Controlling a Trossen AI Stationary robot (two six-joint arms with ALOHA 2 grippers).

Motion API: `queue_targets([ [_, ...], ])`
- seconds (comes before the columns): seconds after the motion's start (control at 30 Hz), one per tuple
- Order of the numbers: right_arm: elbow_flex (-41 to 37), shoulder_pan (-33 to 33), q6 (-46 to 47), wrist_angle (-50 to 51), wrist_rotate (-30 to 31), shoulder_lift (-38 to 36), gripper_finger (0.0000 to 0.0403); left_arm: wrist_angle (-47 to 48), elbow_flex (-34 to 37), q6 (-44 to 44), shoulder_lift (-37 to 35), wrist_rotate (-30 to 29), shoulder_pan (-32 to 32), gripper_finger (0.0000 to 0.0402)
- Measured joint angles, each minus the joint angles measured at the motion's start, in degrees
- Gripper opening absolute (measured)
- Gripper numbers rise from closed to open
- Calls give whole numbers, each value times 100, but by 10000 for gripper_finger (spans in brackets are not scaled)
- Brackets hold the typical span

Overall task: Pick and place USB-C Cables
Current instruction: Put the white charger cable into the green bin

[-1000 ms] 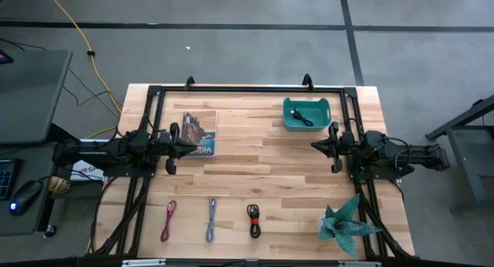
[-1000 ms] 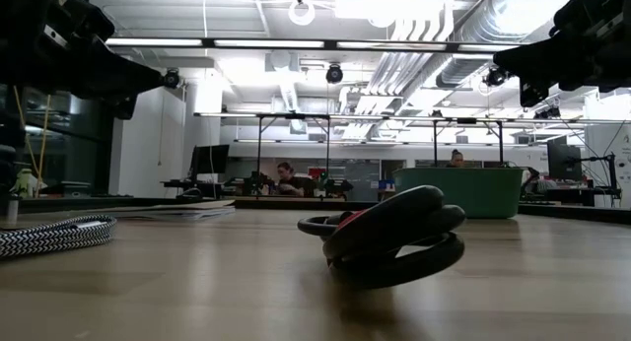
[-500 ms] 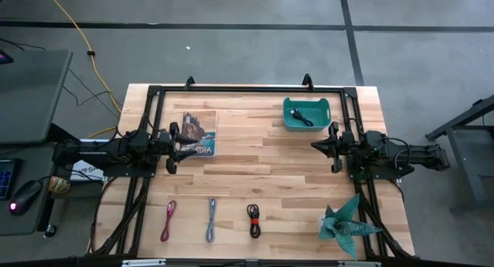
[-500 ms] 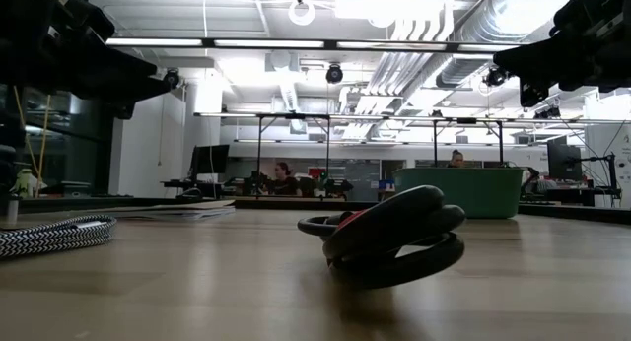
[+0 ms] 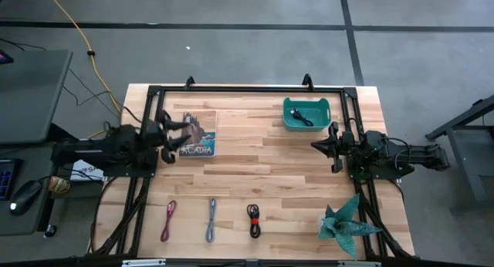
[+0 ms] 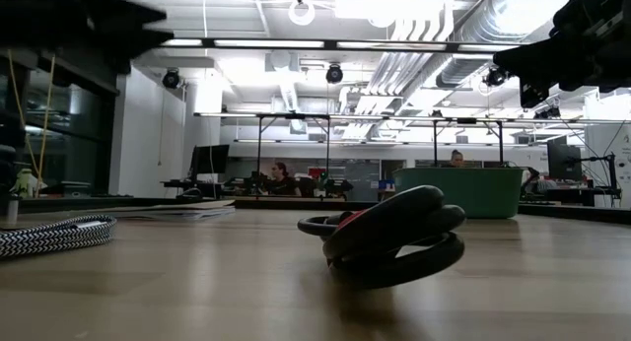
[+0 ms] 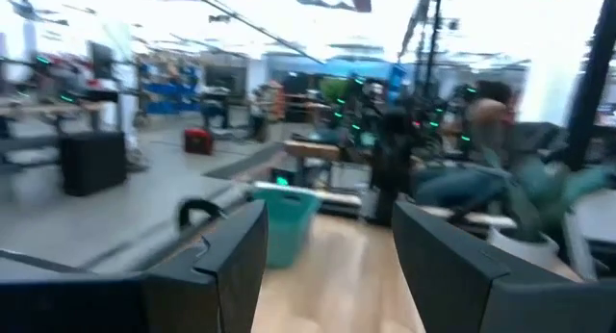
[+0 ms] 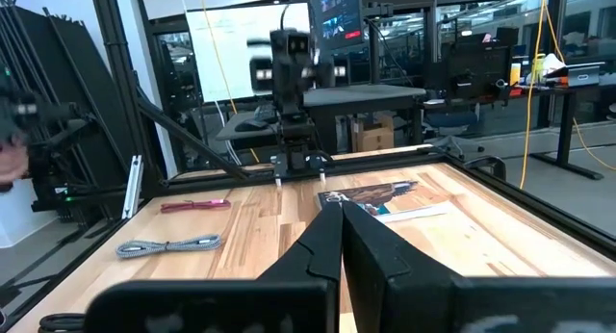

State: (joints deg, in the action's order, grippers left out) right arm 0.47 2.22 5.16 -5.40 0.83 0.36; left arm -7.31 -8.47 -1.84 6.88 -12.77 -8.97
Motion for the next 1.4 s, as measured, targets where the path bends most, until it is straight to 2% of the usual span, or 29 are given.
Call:
queue_targets([
  [0.3, 0, 0, -10, 1, -4, 0, 0, 1808, -2617, 451, 1303, -584, 0, 205],
  [0.47, 0, 0, -21, 1, -22, 0, 0, 2503, -3420, 508, 1990, -766, 0, 205],
  [0.57, 0, 0, -21, 3, -28, 0, 0, 2581, -3491, 508, 2218, -616, 0, 205],
  [0.8, 0, 0, -21, 51, -28, 0, 0, 3151, -3493, 263, 2545, 1570, 88, 205],
  [0.9, 0, 0, -21, 51, -25, 0, 0, 3442, -3493, -87, 2717, 2006, 322, 205],
  [1.13, 0, 0, -17, 51, -23, 0, 0, 3703, -3493, -560, 3320, 1630, 1314, 205],
  [1.4, 0, 0, -5, 51, -21, 0, 0, 3293, -3495, -695, 4921, 996, 2816, 205],
])
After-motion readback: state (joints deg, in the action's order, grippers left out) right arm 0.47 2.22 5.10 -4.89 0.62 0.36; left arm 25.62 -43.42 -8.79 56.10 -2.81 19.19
